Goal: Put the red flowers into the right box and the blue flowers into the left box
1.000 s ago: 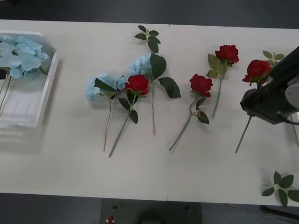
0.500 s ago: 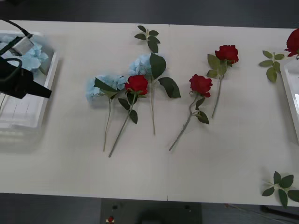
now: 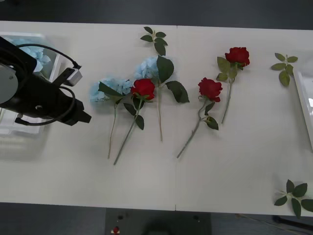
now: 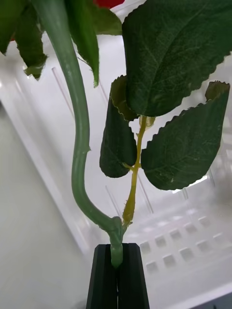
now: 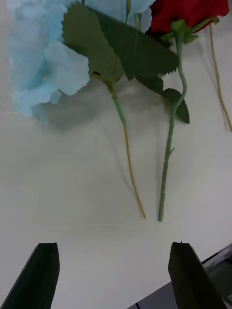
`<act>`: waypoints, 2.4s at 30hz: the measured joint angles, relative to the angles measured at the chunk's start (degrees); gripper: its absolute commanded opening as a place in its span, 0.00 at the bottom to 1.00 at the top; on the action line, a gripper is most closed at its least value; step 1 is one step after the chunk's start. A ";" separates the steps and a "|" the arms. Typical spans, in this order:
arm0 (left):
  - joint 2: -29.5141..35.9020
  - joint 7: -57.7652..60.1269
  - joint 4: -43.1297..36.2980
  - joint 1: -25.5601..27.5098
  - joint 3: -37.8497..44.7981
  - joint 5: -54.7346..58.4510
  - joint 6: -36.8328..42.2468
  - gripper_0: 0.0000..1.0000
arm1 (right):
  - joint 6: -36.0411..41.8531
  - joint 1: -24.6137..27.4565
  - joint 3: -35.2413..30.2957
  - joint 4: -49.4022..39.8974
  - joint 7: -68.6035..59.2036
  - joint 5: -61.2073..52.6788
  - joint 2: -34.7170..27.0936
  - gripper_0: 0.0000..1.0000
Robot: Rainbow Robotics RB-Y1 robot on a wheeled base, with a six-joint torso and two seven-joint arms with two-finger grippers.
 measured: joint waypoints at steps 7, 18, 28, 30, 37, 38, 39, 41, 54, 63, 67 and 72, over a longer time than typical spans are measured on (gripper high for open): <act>-1.28 8.11 0.00 -4.30 -6.45 -6.33 -0.18 0.65 | -3.69 0.00 0.27 6.14 8.52 5.52 3.43 0.00; -7.29 20.46 1.28 -6.29 -11.51 -18.38 -2.30 0.65 | -7.22 0.00 0.27 7.04 10.35 15.93 7.28 0.12; -7.45 24.04 6.01 -8.61 -18.38 -20.73 -7.15 0.65 | -8.82 0.00 0.27 7.04 10.36 15.77 7.28 0.90; -8.02 24.12 6.81 -8.61 -18.14 -22.00 -7.15 0.65 | -8.61 0.00 0.18 7.04 10.36 14.21 7.28 0.90; -11.58 25.54 11.26 -9.19 -18.17 -24.60 -7.15 0.65 | 2.35 0.00 -5.67 3.22 10.42 7.82 7.28 0.90; -12.02 26.11 11.90 -9.59 -18.52 -25.11 -7.15 0.65 | 4.02 0.00 -6.71 1.64 10.42 7.05 7.28 0.90; -12.41 26.60 12.48 -10.05 -19.01 -25.67 -7.15 0.65 | 5.73 0.00 -7.56 -0.23 10.40 6.32 7.27 0.90; -12.97 26.97 13.29 -10.91 -20.10 -26.66 -7.15 0.64 | 9.07 0.00 -8.75 -4.50 9.51 4.94 7.27 0.90; -16.89 28.83 18.18 -13.31 -24.16 -31.48 -7.24 0.64 | 15.45 -1.88 -5.63 -27.85 -25.75 8.70 8.36 0.90; -19.50 29.67 20.34 -14.38 -25.76 -32.96 -8.24 0.64 | 18.31 -12.49 5.70 -26.65 -42.37 20.80 18.53 0.90; -19.50 30.49 20.34 -14.38 -26.61 -33.86 -8.86 0.64 | 15.35 -17.59 12.37 -20.73 -47.55 23.51 23.18 0.90; -19.49 31.24 20.39 -14.38 -29.87 -34.83 -10.17 0.64 | 10.39 -20.70 15.93 -12.30 -48.01 25.80 29.24 0.90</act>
